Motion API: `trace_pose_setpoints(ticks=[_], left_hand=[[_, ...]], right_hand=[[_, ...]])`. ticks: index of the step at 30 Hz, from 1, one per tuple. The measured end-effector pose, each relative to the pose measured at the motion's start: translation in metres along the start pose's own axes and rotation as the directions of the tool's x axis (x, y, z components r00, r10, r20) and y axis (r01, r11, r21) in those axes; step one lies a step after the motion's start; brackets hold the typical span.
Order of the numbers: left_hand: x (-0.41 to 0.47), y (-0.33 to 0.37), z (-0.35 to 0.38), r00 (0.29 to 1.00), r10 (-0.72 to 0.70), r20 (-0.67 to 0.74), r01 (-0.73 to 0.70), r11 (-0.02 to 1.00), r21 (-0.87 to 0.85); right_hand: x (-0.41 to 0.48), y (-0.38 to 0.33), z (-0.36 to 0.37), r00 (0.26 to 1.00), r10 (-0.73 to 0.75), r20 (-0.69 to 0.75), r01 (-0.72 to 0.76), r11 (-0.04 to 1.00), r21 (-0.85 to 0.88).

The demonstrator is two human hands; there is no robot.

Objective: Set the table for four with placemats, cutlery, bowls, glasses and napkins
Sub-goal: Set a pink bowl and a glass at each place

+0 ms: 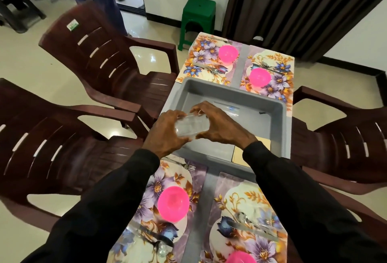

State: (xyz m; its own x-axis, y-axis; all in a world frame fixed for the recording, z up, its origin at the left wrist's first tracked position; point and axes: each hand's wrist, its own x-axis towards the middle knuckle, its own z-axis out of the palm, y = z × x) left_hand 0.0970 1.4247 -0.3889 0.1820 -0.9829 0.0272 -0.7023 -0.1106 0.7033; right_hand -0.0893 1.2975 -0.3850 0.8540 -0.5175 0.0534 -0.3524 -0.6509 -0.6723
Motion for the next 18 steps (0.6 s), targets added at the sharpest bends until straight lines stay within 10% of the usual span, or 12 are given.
trace_pose_setpoints(ticks=[8, 18], left_hand=[[-0.009, -0.015, -0.007, 0.988, -0.154, 0.013, 0.154, 0.988, -0.002], [-0.048, -0.027, -0.039, 0.972, -0.234, -0.020, 0.220, 0.936, -0.276]], right_hand=[[0.011, 0.048, -0.031, 0.974, 0.225, -0.014, -0.224, 0.972, 0.071], [0.032, 0.182, 0.019, 0.854, 0.520, -0.030, -0.469, 0.743, -0.477]])
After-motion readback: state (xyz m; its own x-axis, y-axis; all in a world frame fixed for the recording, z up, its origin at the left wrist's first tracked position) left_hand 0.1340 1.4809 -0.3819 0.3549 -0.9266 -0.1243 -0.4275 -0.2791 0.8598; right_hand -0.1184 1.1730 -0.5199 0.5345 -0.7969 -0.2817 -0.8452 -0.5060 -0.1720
